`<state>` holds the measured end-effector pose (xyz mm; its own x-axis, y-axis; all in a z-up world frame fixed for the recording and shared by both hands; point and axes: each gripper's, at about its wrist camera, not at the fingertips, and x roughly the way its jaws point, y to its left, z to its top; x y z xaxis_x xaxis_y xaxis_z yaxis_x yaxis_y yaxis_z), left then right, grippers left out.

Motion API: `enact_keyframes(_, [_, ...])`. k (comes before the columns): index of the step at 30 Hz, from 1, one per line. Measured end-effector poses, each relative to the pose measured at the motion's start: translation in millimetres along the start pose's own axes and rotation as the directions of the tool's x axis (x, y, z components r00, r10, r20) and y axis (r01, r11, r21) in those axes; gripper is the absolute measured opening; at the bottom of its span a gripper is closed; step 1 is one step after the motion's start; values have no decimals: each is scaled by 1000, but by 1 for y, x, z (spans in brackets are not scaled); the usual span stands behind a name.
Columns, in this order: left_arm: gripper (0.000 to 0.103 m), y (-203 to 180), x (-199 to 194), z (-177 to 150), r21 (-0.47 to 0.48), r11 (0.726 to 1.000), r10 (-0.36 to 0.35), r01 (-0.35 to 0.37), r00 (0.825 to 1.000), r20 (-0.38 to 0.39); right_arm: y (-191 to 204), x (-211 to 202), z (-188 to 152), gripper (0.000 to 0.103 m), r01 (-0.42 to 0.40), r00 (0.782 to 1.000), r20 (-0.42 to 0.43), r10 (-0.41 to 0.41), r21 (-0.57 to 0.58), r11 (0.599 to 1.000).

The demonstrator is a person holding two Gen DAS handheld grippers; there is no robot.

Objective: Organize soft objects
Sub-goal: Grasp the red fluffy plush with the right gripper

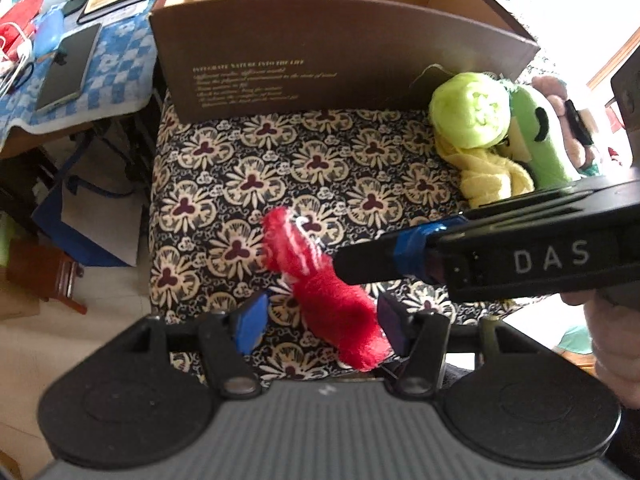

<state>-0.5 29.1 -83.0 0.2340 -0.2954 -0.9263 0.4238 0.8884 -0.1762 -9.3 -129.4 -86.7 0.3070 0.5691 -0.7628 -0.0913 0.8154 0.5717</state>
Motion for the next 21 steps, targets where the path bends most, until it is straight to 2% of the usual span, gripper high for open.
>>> enact_keyframes(10, [59,-3,7,1,10,1000,26,-26,999,-27,-2,8,1,16,-4,999,-50,4,16,1000])
enact_keyframes(21, [59,-5,14,2,11,1000,14,-13,999,-35,-6,21,2,17,2,995,-101,2,41,999])
